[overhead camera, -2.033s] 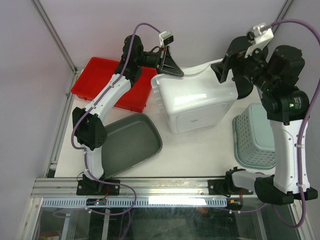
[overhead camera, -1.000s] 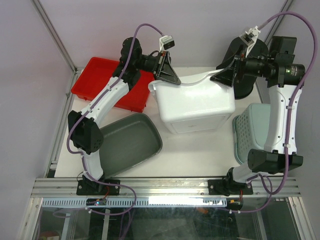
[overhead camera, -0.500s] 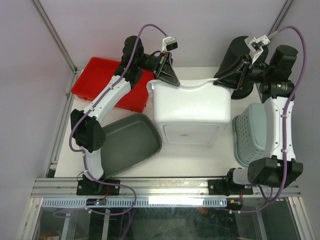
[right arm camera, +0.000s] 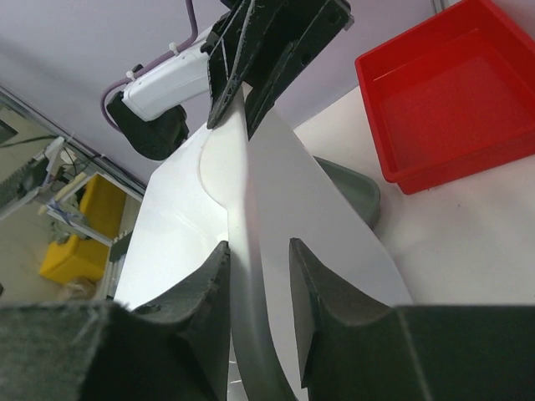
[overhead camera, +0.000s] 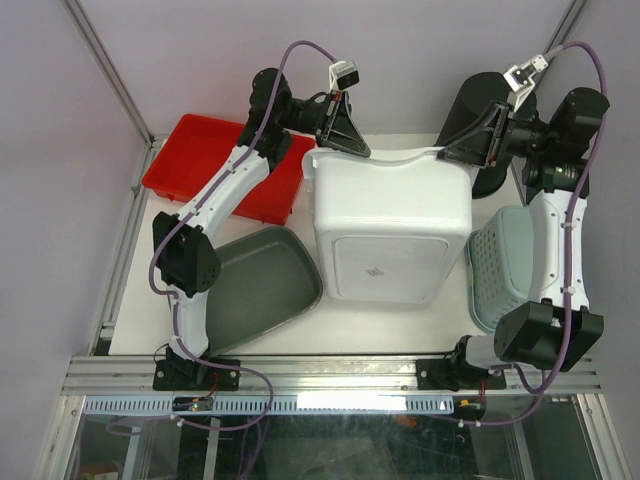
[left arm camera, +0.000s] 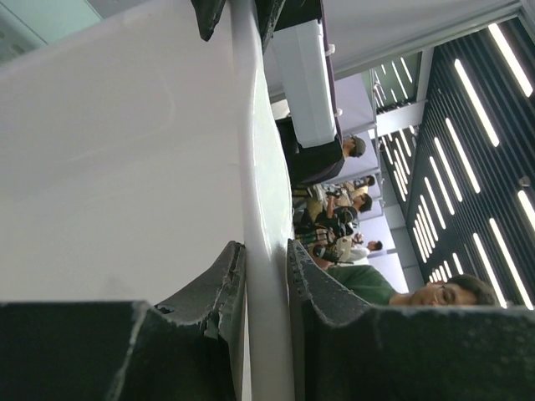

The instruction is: Turn the large container upside down

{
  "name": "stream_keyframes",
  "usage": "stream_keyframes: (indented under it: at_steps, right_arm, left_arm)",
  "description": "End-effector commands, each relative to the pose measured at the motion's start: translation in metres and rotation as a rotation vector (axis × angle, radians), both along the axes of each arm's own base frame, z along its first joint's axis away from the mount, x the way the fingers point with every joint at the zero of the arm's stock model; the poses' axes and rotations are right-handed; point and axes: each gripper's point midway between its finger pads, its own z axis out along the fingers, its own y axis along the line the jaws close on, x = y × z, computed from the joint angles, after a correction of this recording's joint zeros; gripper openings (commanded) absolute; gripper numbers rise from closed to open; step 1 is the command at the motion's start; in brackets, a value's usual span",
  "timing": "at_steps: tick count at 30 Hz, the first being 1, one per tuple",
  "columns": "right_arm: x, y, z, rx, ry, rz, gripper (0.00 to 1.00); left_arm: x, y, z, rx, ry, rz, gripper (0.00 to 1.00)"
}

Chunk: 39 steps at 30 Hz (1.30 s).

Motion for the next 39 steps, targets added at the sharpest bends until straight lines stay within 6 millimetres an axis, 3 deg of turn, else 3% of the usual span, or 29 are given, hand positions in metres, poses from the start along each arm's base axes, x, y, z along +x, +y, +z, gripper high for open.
stream_keyframes:
  at_steps: [1, 6, 11, 18, 26, 31, 34, 39]
  right_arm:
    - [0.073, -0.050, -0.033, 0.106, 0.456, -0.463, 0.00]
    - [0.097, -0.063, -0.051, 0.086, 0.544, -0.554, 0.00]
    - [0.118, -0.073, -0.062, 0.072, 0.556, -0.625, 0.00]
    - [0.130, -0.068, -0.093, 0.051, 0.565, -0.646, 0.00]
    - [0.146, -0.060, -0.156, -0.038, 0.618, -0.703, 0.00]
    - [0.157, -0.065, -0.172, -0.065, 0.607, -0.748, 0.00]
    - [0.161, -0.065, -0.170, -0.065, 0.593, -0.748, 0.20]
    - [0.156, -0.071, -0.150, -0.098, 0.527, -0.802, 0.62]
  left_arm:
    - [0.035, -0.003, 0.045, -0.174, -0.224, 0.275, 0.00]
    - [0.040, -0.002, 0.051, -0.176, -0.281, 0.344, 0.00]
    - [0.055, -0.007, 0.040, -0.161, -0.284, 0.378, 0.05]
    - [0.089, -0.009, 0.013, -0.110, -0.248, 0.448, 0.16]
    - [0.116, -0.012, -0.034, -0.018, -0.223, 0.529, 0.18]
    - [0.127, -0.009, -0.042, 0.011, -0.235, 0.579, 0.41]
    - [0.131, -0.005, -0.036, 0.014, -0.250, 0.609, 0.53]
    - [0.139, 0.009, -0.029, 0.038, -0.279, 0.684, 0.62]
